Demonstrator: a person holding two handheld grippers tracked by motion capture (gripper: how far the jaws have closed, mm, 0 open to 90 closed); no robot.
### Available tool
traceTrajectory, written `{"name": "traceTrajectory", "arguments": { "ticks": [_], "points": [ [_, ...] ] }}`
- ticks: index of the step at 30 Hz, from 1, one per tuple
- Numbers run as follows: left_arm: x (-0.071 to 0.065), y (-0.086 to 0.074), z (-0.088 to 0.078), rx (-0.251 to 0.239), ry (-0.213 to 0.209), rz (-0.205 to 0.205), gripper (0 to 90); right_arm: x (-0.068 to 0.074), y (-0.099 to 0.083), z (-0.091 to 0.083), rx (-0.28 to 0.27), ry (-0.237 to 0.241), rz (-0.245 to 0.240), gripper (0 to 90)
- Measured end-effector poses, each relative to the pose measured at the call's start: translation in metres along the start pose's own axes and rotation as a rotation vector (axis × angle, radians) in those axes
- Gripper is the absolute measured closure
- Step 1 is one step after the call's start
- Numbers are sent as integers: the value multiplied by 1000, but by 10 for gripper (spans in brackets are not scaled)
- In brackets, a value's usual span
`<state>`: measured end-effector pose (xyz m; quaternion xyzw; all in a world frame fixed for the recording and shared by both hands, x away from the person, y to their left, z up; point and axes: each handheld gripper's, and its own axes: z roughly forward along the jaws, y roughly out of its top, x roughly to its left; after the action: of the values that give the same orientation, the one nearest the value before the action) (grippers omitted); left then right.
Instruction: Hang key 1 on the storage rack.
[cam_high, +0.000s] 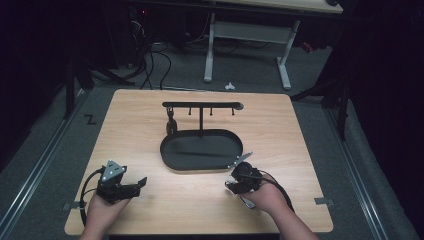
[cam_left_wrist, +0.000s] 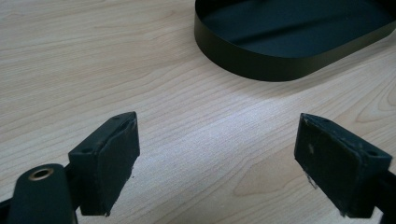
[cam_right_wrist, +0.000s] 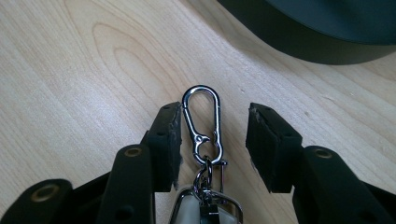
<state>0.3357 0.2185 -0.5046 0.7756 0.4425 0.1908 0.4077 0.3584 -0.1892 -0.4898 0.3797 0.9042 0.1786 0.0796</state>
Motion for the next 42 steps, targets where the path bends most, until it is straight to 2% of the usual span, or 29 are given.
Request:
{"name": "traceTrajectory", "arguments": {
  "ticks": [2, 3, 4, 6, 9, 11, 13, 14, 17, 19, 24, 31, 32, 33, 36, 40, 42],
  "points": [
    [0, 0, 0, 0, 0, 1, 149, 0, 2, 1, 15, 3, -9, 558],
    [0, 0, 0, 2, -1, 3, 148, 1, 7, 2, 58, -8, -38, 565],
    [0, 0, 0, 2, -1, 3, 149, 2, 9, 2, 73, -3, -42, 566],
    [0, 0, 0, 2, -2, 3, 149, 2, 11, 3, 81, -3, -54, 568],
    [1, 0, 0, 0, -7, -10, 149, 2, 17, 6, 133, 4, -71, 571],
    [1, 1, 0, 0, -17, -23, 152, 2, 23, 8, 187, 14, -86, 535],
    [2, 1, 0, 0, -23, -26, 152, 1, 25, 8, 193, 27, -89, 534],
    [2, 1, 0, -1, -26, -25, 152, 0, 29, 9, 226, 37, -107, 535],
    [1, 2, 0, 3, -28, -21, 152, 1, 33, 11, 249, 40, -123, 545],
    [1, 2, 0, 5, -23, -15, 152, 1, 36, 15, 290, 32, -142, 571],
    [0, 1, 1, 14, -12, 10, 153, 0, 39, 16, 306, 58, -127, 577],
    [-1, 1, 2, 18, -12, 17, 153, 8, 49, 21, 390, 33, -197, 586],
    [-1, 1, 2, 21, -14, 19, 153, 8, 49, 21, 390, 33, -197, 586],
    [-2, 1, 3, 19, -15, 20, 153, 9, 50, 21, 401, 34, -216, 603],
    [-2, 1, 2, 20, -18, 19, 153, 10, 51, 21, 407, 34, -218, 613],
    [-2, 1, 3, 20, -22, 14, 153, 12, 52, 21, 422, 40, -225, 679],
    [-3, 1, 2, 20, -26, 15, 153, 13, 52, 21, 417, 39, -257, 697]
  ]
}}
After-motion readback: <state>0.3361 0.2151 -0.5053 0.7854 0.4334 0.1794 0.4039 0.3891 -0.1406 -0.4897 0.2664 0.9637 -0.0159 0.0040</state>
